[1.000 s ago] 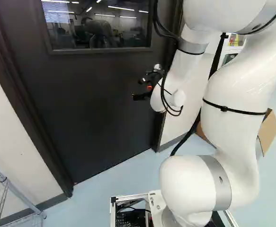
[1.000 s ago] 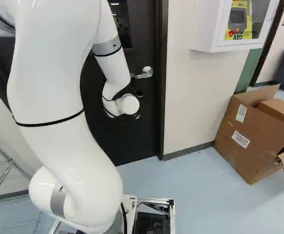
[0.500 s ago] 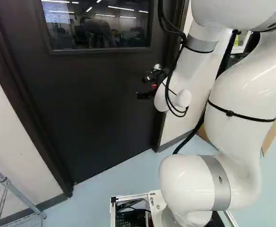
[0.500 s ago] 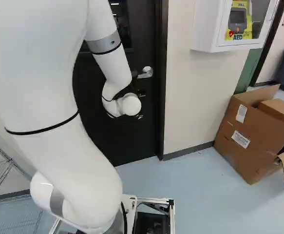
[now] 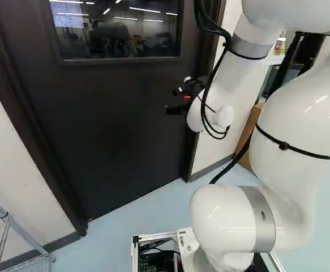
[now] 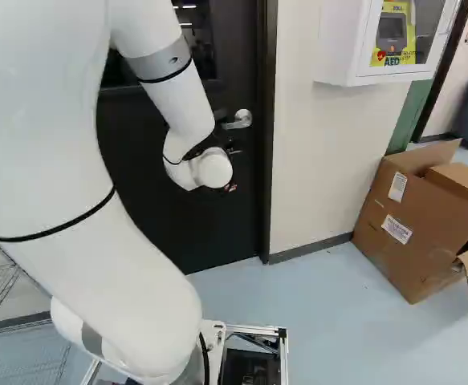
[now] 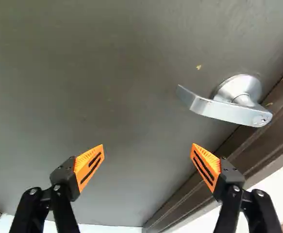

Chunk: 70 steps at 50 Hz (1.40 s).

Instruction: Open the door and move inside

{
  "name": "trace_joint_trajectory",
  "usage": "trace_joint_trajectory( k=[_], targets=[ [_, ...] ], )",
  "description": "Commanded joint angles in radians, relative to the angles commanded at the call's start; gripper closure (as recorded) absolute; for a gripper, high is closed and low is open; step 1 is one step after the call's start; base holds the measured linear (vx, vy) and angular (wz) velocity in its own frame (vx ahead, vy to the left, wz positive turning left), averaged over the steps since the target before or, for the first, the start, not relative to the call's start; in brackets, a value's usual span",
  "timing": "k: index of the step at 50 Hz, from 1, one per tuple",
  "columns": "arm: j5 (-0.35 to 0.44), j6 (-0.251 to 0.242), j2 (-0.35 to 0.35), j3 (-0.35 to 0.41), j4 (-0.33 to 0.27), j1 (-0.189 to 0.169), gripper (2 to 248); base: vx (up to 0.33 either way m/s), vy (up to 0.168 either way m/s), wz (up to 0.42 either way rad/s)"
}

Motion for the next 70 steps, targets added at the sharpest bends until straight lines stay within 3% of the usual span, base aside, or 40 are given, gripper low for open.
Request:
trace_joint_trajectory(
  k=[51,70],
  targets=[
    [0.0,0.0,0.113,-0.016,0.0,0.002,3,0.0,0.0,0.0],
    [0.0,0.0,0.107,-0.052,0.0,0.021,3,0.0,0.0,0.0]
  ],
)
